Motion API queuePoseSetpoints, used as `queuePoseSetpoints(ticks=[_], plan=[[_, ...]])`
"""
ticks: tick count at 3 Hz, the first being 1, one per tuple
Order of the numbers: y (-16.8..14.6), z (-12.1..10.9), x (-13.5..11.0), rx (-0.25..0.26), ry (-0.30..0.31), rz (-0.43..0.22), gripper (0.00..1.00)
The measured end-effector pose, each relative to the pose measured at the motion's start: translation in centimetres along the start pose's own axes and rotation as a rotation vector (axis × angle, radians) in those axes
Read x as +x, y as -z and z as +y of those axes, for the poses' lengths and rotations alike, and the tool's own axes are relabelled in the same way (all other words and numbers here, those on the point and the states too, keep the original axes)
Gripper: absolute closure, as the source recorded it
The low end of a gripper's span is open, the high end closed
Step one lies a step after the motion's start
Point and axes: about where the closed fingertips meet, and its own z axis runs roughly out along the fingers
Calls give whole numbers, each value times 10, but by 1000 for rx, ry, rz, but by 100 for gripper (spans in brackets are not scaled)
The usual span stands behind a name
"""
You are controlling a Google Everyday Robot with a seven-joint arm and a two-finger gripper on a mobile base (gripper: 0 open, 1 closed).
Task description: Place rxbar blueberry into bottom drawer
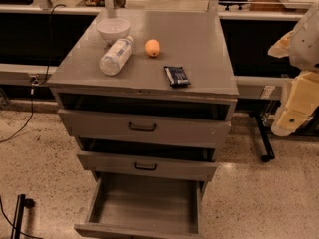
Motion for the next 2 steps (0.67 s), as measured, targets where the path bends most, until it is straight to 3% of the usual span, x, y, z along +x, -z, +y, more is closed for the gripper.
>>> queuePoseSetpoints(ticks=[1,2], plan=[[0,-1,-1,2,1,-2,0],[-12,-36,-32,31,-27,-60,0]])
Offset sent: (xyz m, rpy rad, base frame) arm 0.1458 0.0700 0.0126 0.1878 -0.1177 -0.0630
